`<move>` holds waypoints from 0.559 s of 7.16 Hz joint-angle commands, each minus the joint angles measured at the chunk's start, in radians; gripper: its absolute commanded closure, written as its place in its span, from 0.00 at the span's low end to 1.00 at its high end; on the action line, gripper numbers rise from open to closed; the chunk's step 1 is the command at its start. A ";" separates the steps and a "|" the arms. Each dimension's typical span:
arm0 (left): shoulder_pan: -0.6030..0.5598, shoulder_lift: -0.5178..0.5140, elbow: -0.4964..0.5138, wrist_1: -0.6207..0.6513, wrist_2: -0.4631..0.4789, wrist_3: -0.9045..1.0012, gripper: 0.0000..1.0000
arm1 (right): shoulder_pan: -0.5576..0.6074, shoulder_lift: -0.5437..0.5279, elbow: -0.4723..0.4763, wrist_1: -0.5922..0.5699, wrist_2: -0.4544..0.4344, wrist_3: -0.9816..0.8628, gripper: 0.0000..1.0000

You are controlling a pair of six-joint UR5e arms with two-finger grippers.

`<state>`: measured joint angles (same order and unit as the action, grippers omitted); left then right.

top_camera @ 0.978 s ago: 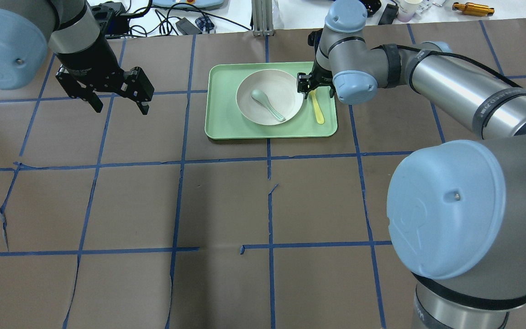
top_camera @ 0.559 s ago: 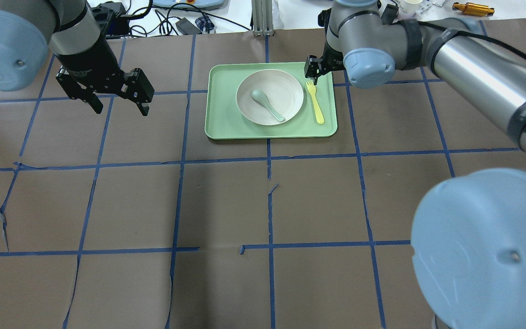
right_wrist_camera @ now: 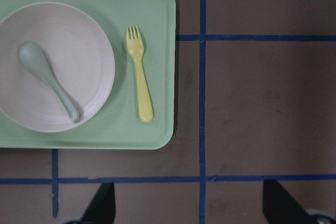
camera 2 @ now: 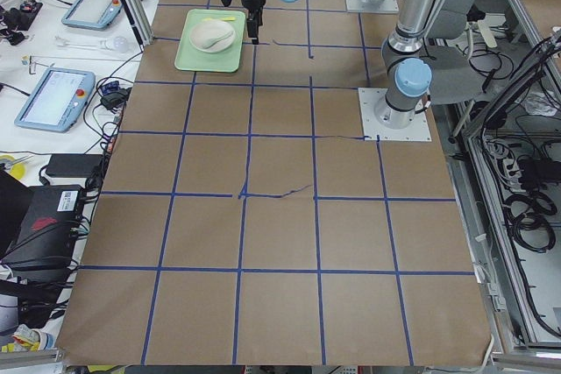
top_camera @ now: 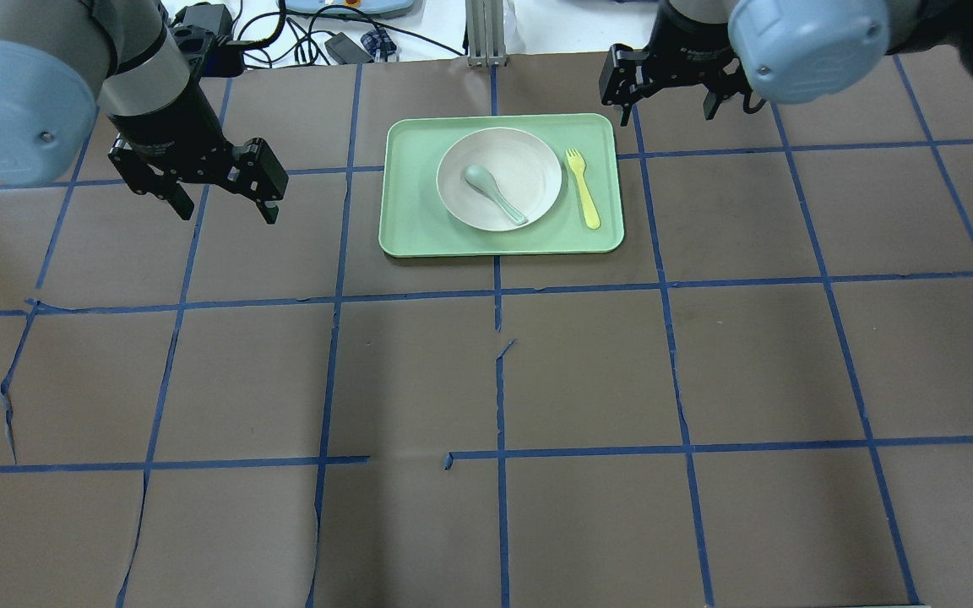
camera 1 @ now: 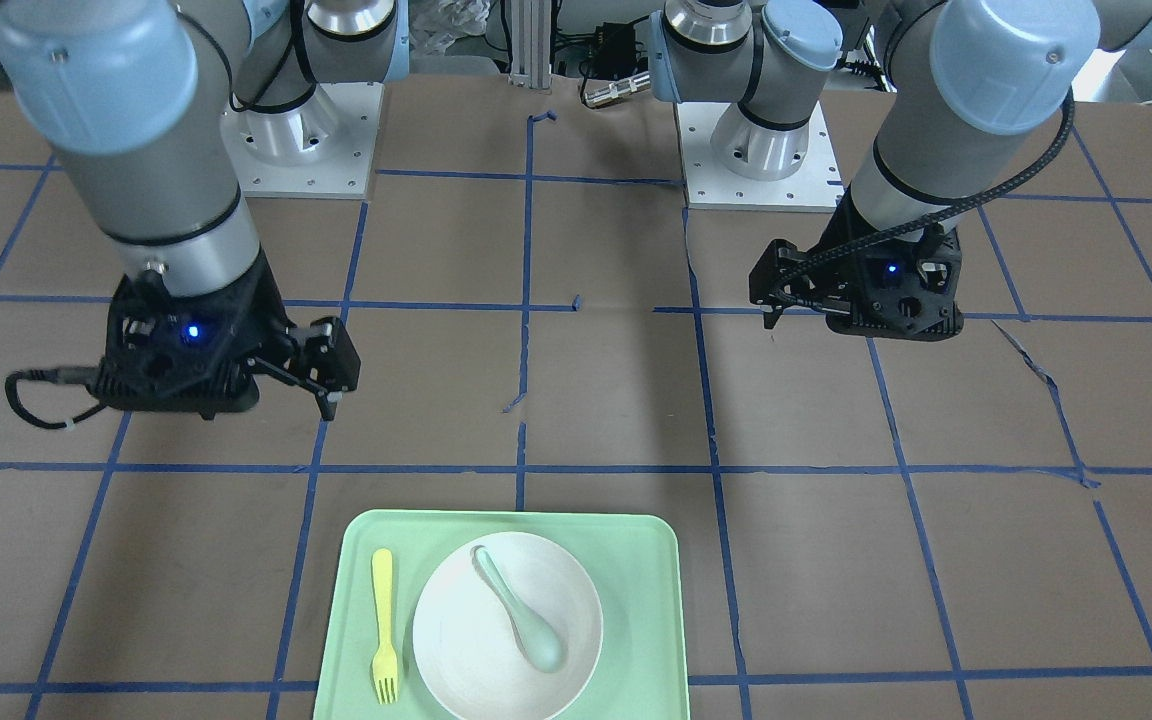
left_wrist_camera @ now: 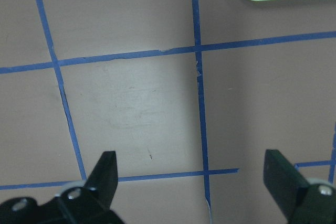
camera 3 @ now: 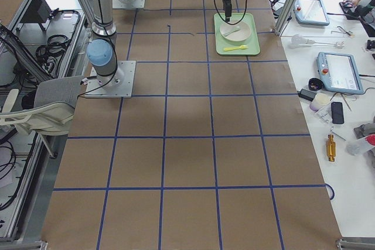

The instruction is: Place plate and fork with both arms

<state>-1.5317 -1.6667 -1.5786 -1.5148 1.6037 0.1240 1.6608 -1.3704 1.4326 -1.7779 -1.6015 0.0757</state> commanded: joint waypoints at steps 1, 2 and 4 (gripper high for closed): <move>0.002 0.001 0.002 0.011 0.001 0.000 0.00 | 0.007 -0.097 0.029 0.083 0.008 0.001 0.00; 0.001 0.001 0.000 0.015 0.001 0.000 0.00 | 0.007 -0.116 0.044 0.083 0.009 -0.002 0.00; 0.001 0.007 -0.004 0.016 0.001 0.000 0.00 | 0.005 -0.128 0.087 0.068 0.020 0.003 0.00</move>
<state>-1.5307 -1.6631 -1.5801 -1.4997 1.6045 0.1243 1.6669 -1.4865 1.4952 -1.7005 -1.5895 0.0785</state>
